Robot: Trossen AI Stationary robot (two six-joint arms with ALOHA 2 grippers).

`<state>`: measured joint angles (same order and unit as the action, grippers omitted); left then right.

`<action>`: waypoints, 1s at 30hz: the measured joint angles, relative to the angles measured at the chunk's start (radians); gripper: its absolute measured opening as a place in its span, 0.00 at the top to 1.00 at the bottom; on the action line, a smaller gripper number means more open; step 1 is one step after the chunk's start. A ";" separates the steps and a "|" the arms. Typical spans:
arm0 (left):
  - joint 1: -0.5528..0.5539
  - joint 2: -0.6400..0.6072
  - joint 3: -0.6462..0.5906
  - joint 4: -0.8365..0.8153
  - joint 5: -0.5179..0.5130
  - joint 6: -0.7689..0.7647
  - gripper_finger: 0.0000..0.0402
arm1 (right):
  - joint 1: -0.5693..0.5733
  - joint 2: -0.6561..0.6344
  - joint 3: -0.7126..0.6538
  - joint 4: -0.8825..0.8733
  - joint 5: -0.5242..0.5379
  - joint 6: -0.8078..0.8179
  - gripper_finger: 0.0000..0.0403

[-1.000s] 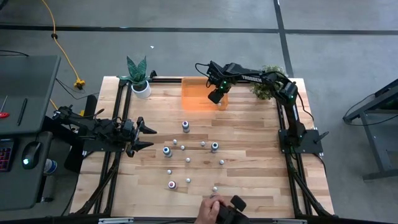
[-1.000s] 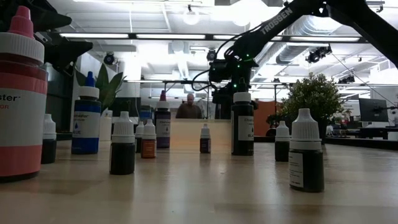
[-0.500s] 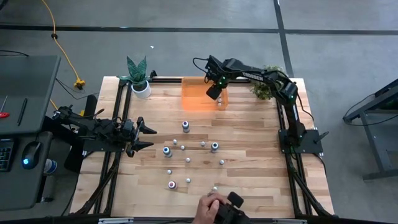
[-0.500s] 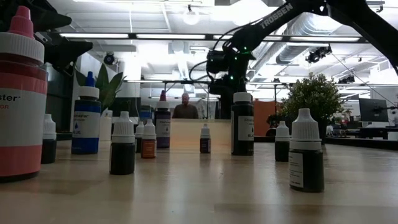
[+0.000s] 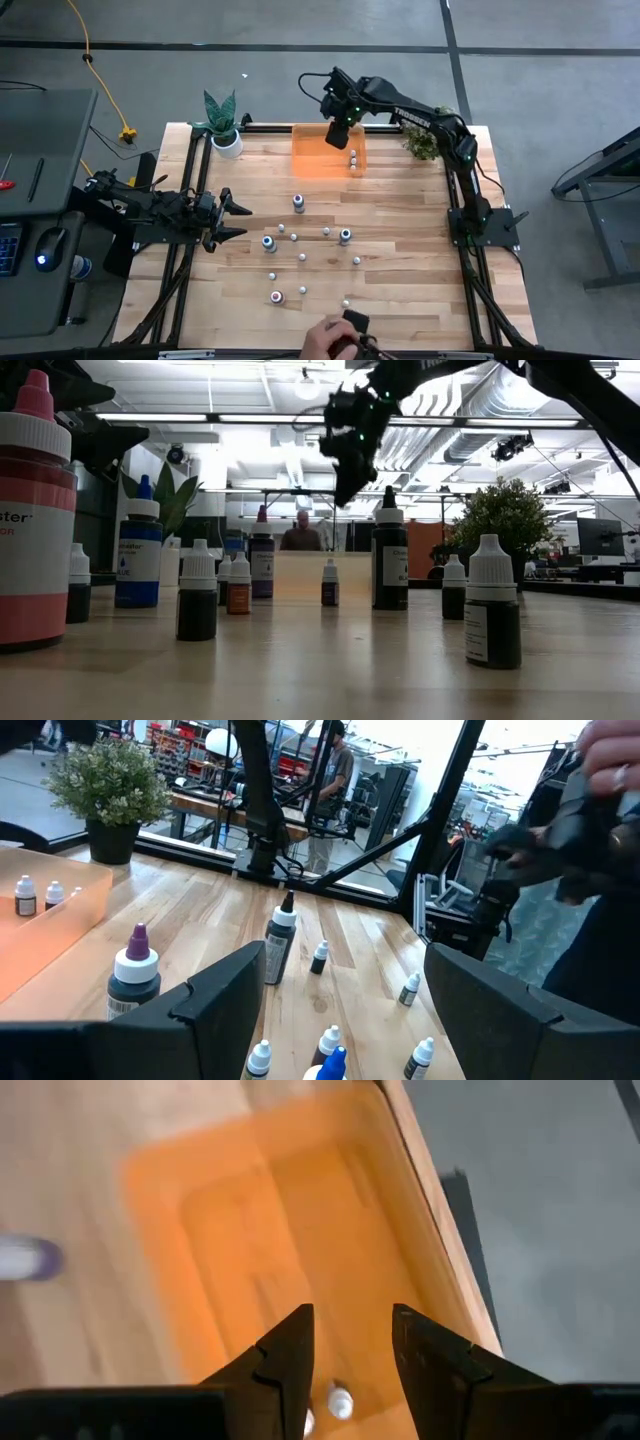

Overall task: Pick & Place food coloring
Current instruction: Put the small black food coloring bottle into the orange bin

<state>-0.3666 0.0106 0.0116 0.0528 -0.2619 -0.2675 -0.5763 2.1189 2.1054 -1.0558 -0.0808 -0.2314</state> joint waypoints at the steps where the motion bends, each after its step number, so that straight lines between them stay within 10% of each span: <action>1: 0.000 0.000 0.000 0.000 0.000 0.000 0.32 | 0.008 0.000 0.019 -0.007 -0.015 -0.015 0.69; 14: 0.000 0.000 0.000 0.000 0.000 0.000 0.32 | 0.145 0.000 0.188 -0.175 -0.233 -0.175 0.69; 30: 0.000 0.000 0.000 0.000 0.000 0.000 0.32 | 0.340 -0.034 0.183 -0.391 -0.215 -0.061 0.69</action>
<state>-0.3666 0.0107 0.0116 0.0530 -0.2619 -0.2676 -0.2363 2.0850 2.2879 -1.4470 -0.2958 -0.2925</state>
